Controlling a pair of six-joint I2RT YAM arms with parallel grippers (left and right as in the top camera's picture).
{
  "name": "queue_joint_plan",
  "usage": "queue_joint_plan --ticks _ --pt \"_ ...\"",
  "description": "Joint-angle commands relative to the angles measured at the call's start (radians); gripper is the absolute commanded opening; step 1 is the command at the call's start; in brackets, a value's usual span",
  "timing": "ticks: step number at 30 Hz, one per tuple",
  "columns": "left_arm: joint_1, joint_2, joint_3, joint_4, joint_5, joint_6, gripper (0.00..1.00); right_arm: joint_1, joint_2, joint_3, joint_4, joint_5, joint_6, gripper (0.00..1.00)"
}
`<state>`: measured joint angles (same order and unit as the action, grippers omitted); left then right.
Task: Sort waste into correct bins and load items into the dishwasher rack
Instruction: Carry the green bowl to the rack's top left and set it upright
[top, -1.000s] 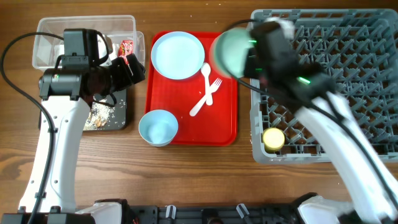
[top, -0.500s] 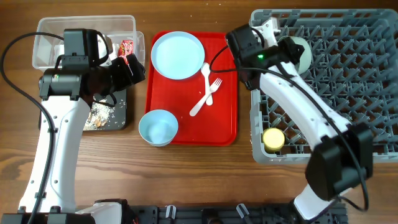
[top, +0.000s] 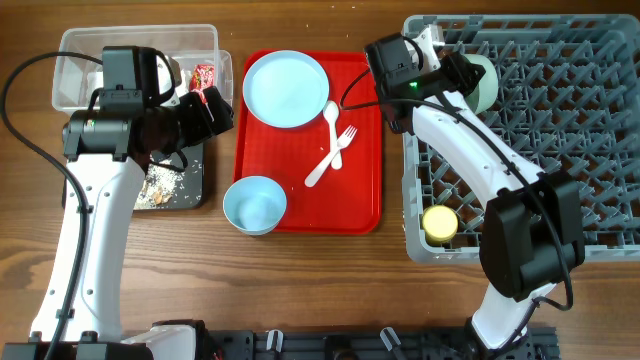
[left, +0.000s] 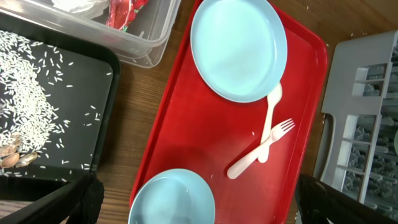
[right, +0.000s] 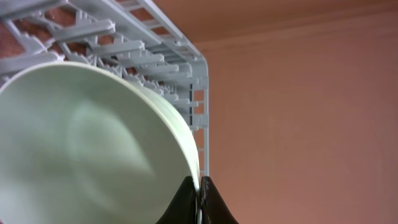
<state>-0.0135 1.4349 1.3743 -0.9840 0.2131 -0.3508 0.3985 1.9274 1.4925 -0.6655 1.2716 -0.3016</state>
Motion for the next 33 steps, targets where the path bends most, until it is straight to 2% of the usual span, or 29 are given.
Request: queue_joint_plan --ticks 1,4,7,9,17,25,26,27,28,29,33 --pt "0.005 -0.008 0.013 0.002 -0.003 0.005 1.00 -0.006 0.016 0.000 0.178 0.011 -0.107 0.04" --pt "0.005 -0.008 0.013 0.002 -0.002 0.005 1.00 -0.019 0.018 0.000 0.469 0.010 -0.304 0.04" --pt "0.005 -0.008 0.013 0.002 -0.002 0.005 1.00 -0.047 0.077 0.000 0.795 -0.008 -0.629 0.04" --pt "0.005 -0.008 0.013 0.002 -0.003 0.005 1.00 -0.063 0.135 -0.001 0.923 0.011 -0.788 0.04" --pt "0.005 -0.008 0.013 0.002 -0.003 0.005 1.00 -0.057 0.224 -0.001 0.937 0.014 -0.822 0.04" --pt "0.005 -0.008 0.013 0.002 -0.003 0.005 1.00 0.013 0.225 -0.003 0.934 0.011 -0.824 0.06" --pt "0.005 -0.008 0.013 0.002 -0.003 0.005 1.00 0.023 0.225 -0.003 0.935 0.010 -0.823 0.29" --pt "0.005 -0.008 0.013 0.002 -0.003 0.005 1.00 0.032 0.225 -0.003 0.935 0.010 -0.825 0.46" --pt "0.005 -0.008 0.013 0.002 -0.003 0.005 1.00 0.043 0.225 -0.003 0.935 0.010 -0.824 0.66" --pt "0.005 -0.008 0.013 0.003 -0.002 0.005 1.00 0.055 0.225 -0.003 0.935 0.010 -0.825 0.72" --pt "0.005 -0.008 0.013 0.002 -0.003 0.005 1.00 0.105 0.225 -0.002 0.985 0.010 -0.852 0.82"
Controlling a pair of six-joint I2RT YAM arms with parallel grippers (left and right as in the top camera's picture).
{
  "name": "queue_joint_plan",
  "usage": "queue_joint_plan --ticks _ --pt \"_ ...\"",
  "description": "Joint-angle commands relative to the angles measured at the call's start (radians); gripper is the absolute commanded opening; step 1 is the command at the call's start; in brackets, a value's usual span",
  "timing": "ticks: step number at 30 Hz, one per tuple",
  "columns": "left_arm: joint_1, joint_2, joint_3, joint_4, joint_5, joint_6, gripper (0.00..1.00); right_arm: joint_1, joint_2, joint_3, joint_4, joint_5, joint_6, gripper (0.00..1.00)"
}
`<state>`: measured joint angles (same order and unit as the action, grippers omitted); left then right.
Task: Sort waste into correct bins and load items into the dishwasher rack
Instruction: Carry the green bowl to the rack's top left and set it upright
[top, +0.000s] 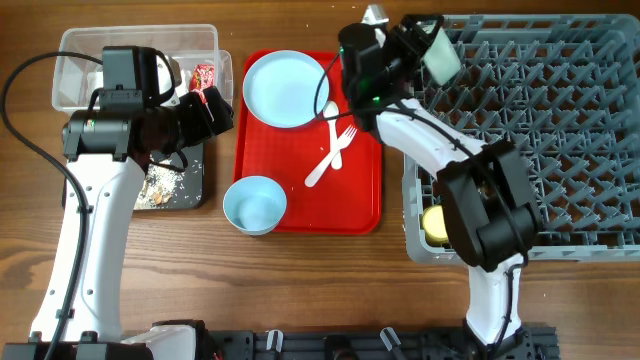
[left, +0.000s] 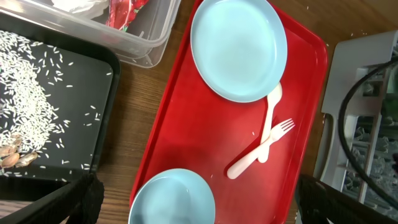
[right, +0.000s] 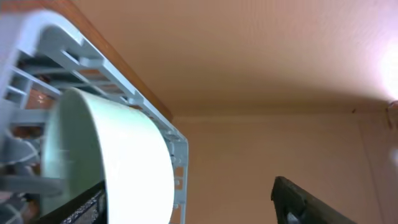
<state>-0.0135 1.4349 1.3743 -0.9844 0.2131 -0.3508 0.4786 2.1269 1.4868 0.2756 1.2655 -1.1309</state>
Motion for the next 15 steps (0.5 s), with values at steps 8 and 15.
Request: queue_joint_plan --ticks 8,15 --pt "0.005 -0.008 0.013 0.003 -0.003 0.005 1.00 0.073 0.021 0.003 0.227 -0.017 -0.083 0.95" --pt "0.005 -0.008 0.013 0.003 -0.003 0.005 1.00 0.120 0.020 0.003 0.224 -0.072 0.089 1.00"
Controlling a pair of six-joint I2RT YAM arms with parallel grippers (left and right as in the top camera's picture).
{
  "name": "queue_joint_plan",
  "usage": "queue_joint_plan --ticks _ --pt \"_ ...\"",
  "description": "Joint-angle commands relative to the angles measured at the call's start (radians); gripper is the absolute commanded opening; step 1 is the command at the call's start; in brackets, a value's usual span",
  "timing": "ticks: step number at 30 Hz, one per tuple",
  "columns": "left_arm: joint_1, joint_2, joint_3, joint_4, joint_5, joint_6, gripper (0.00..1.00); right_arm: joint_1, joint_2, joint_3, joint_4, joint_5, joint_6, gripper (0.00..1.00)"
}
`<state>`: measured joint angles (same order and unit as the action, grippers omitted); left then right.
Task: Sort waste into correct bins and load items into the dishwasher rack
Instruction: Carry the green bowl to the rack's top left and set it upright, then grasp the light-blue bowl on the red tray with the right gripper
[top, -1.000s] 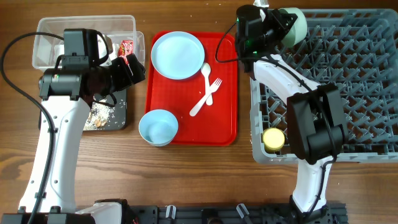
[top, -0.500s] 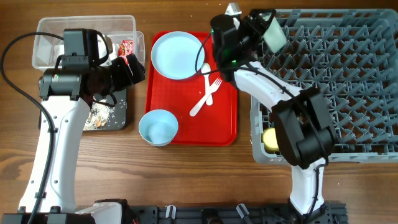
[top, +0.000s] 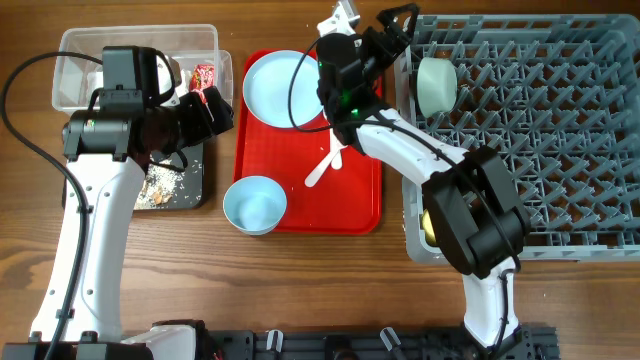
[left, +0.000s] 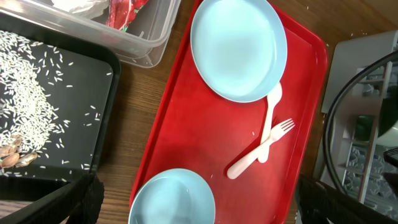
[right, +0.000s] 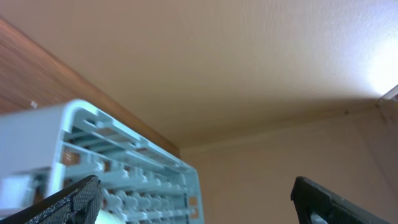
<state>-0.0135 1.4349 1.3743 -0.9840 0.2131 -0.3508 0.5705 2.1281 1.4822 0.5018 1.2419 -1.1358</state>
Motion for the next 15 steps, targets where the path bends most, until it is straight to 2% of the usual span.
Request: queue_joint_plan --ticks 1,5,7,8,10,14,15 --pt "0.005 -0.008 0.013 0.002 -0.003 0.005 1.00 0.037 0.019 0.008 -0.019 -0.072 0.120 1.00" --pt "0.005 -0.008 0.013 0.002 -0.003 0.005 1.00 0.068 0.015 0.008 -0.100 -0.127 0.294 1.00" --pt "0.005 -0.008 0.013 0.002 -0.003 0.005 1.00 0.081 -0.006 0.008 -0.263 -0.223 0.478 1.00" --pt "0.005 -0.008 0.013 0.002 -0.003 0.005 1.00 0.085 -0.040 0.010 -0.420 -0.341 0.661 1.00" --pt "0.005 -0.008 0.013 0.002 -0.003 0.005 1.00 0.082 -0.117 0.012 -0.616 -0.598 0.890 1.00" --pt "0.005 -0.008 0.013 0.002 -0.003 0.005 1.00 0.075 -0.303 0.012 -0.896 -1.136 1.207 1.00" --pt "0.005 -0.008 0.013 0.002 -0.003 0.005 1.00 0.073 -0.349 0.012 -0.999 -1.296 1.376 1.00"
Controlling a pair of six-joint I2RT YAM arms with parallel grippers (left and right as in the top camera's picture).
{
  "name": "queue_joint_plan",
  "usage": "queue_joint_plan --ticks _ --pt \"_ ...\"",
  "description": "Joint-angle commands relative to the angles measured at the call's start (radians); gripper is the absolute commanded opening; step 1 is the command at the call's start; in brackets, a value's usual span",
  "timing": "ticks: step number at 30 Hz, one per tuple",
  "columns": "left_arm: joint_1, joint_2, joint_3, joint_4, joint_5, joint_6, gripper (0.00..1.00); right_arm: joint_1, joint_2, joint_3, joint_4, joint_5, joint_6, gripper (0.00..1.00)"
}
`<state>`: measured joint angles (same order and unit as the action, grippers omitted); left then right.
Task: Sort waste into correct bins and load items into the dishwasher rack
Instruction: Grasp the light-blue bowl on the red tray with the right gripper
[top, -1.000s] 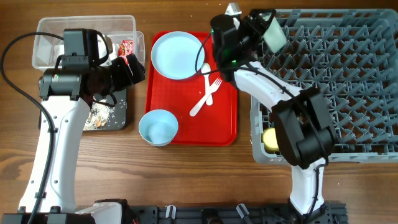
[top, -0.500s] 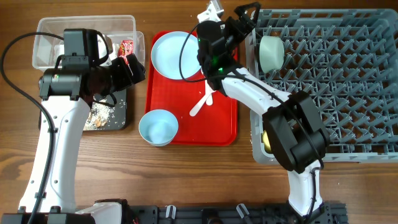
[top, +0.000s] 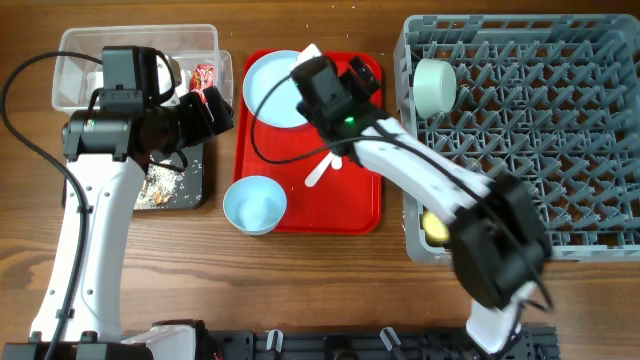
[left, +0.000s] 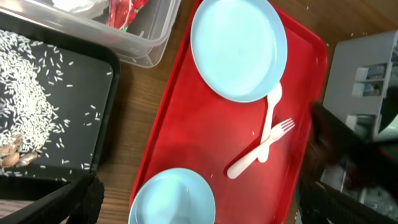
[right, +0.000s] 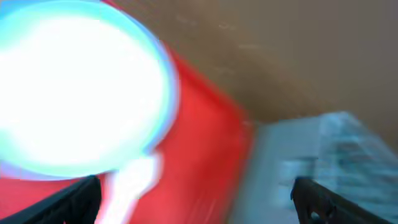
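Observation:
A red tray (top: 350, 205) carries a light blue plate (top: 270, 95), a white spoon and fork (top: 328, 165) and a light blue bowl (top: 254, 205). My right gripper (top: 360, 78) hovers open over the tray's upper part. Its blurred wrist view shows the plate (right: 81, 93), the tray (right: 205, 143) and the rack's corner (right: 336, 155), with nothing between the fingers. A pale green bowl (top: 435, 84) stands on edge in the grey dishwasher rack (top: 520, 240). My left gripper (top: 212, 110) hangs open beside the tray, looking down on plate (left: 238, 50), cutlery (left: 261, 142) and bowl (left: 171, 198).
A clear bin (top: 80, 45) with a red wrapper (top: 204, 76) sits at the back left. In front of it lies a black tray (left: 37, 93) strewn with rice and scraps. A yellow item (top: 437, 222) lies in the rack's front left corner.
My right gripper has moved from the rack's upper left edge to over the tray's upper part, now facing down at the plate. The green bowl stays in the rack. The left arm is unmoved.
My right gripper was first shut on the pale green bowl's rim at the rack's upper left. Then it stood open with the bowl left on edge in the rack. It was then left of the rack, and is now over the red tray.

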<state>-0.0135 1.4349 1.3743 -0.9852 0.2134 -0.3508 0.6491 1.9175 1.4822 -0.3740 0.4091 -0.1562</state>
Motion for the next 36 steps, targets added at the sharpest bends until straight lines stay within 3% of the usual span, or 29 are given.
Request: queue_joint_plan --ticks 1,4,10,20,26,28,34,36 --pt "0.005 -0.008 0.013 0.004 -0.003 0.005 1.00 -0.005 -0.153 0.012 -0.193 -0.565 0.493 0.99" --pt "0.005 -0.008 0.013 0.004 -0.003 0.005 1.00 0.009 -0.140 -0.023 -0.328 -0.736 0.735 0.95" --pt "0.005 -0.008 0.013 0.003 -0.003 0.005 1.00 0.092 -0.137 -0.266 -0.224 -0.726 0.995 0.68" --pt "0.005 -0.008 0.013 0.003 -0.003 0.005 1.00 0.130 -0.060 -0.347 -0.017 -0.737 1.066 0.57" --pt "0.005 -0.008 0.013 0.003 -0.003 0.005 1.00 0.132 -0.016 -0.347 0.005 -0.744 1.075 0.38" --pt "0.005 -0.008 0.013 0.003 -0.003 0.005 1.00 0.132 -0.016 -0.347 0.025 -0.744 1.076 0.26" --pt "0.005 -0.008 0.013 0.003 -0.003 0.005 1.00 0.138 0.008 -0.347 0.044 -0.748 1.084 0.18" --pt "0.005 -0.008 0.013 0.003 -0.003 0.005 1.00 0.148 0.016 -0.347 0.048 -0.748 1.083 0.07"
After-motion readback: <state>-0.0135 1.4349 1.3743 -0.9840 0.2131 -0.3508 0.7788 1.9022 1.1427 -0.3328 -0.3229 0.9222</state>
